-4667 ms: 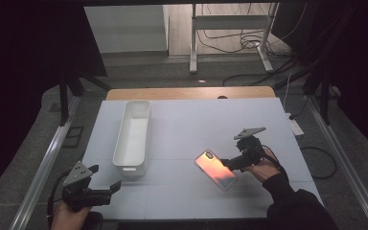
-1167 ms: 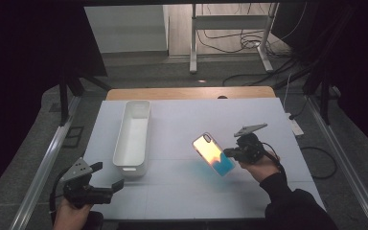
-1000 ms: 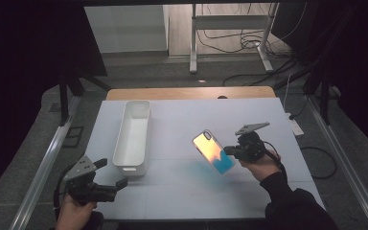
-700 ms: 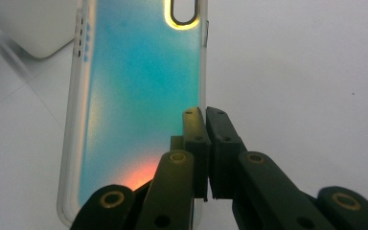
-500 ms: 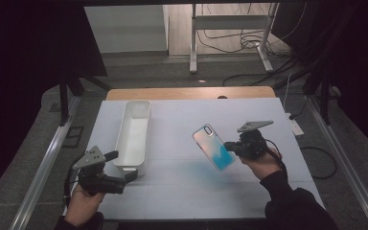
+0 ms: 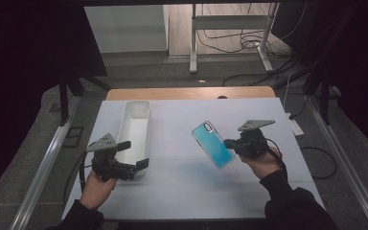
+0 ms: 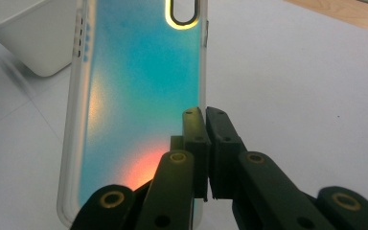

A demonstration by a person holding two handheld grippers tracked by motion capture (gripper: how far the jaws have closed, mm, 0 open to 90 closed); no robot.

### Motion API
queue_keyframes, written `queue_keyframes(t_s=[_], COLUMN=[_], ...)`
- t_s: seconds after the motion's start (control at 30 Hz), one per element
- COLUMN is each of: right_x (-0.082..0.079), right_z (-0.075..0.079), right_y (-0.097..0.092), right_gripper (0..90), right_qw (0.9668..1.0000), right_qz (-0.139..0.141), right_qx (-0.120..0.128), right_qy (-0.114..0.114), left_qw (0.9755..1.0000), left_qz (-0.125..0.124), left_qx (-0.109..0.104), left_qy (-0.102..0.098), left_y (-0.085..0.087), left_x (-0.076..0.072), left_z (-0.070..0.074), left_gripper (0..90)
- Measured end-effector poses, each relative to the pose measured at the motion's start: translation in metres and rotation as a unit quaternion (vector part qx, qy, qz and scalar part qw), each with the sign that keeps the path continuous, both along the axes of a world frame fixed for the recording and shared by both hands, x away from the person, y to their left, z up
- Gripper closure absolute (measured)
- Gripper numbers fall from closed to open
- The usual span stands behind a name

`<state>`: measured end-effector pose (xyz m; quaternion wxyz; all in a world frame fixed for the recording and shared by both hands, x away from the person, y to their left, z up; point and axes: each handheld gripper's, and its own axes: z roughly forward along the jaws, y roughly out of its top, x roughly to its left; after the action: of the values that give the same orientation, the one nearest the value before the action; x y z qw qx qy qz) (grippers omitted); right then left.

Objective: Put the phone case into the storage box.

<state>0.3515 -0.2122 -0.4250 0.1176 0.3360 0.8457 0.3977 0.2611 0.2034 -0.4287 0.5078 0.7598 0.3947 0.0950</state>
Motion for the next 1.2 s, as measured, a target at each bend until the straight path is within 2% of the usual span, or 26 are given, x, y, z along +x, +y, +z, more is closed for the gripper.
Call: queue_keyframes(t_s=[0.13, 0.57, 1.0, 1.2], right_x=[-0.001, -0.003, -0.006, -0.006], right_z=[0.001, 0.003, 0.006, 0.006], right_y=[0.002, 0.01, 0.015, 0.017], right_gripper=[87.7, 87.7, 87.7, 87.7], right_qw=[1.0, 0.9996, 0.999, 0.9988], right_qz=[0.002, 0.013, 0.018, 0.018], right_qx=[0.0, -0.004, -0.004, -0.004], right_qy=[-0.005, -0.023, -0.04, -0.045], left_qw=[0.9999, 0.999, 0.9966, 0.9956], left_qz=[-0.011, -0.035, -0.06, -0.066], left_qx=[-0.002, -0.004, -0.014, -0.013], left_qy=[0.008, 0.028, 0.054, 0.065], left_y=[-0.01, -0.034, -0.064, -0.071], left_x=[0.011, 0.033, 0.057, 0.064], left_z=[-0.002, -0.003, -0.005, -0.01], left_gripper=[0.0, 0.0, 0.0, 0.0])
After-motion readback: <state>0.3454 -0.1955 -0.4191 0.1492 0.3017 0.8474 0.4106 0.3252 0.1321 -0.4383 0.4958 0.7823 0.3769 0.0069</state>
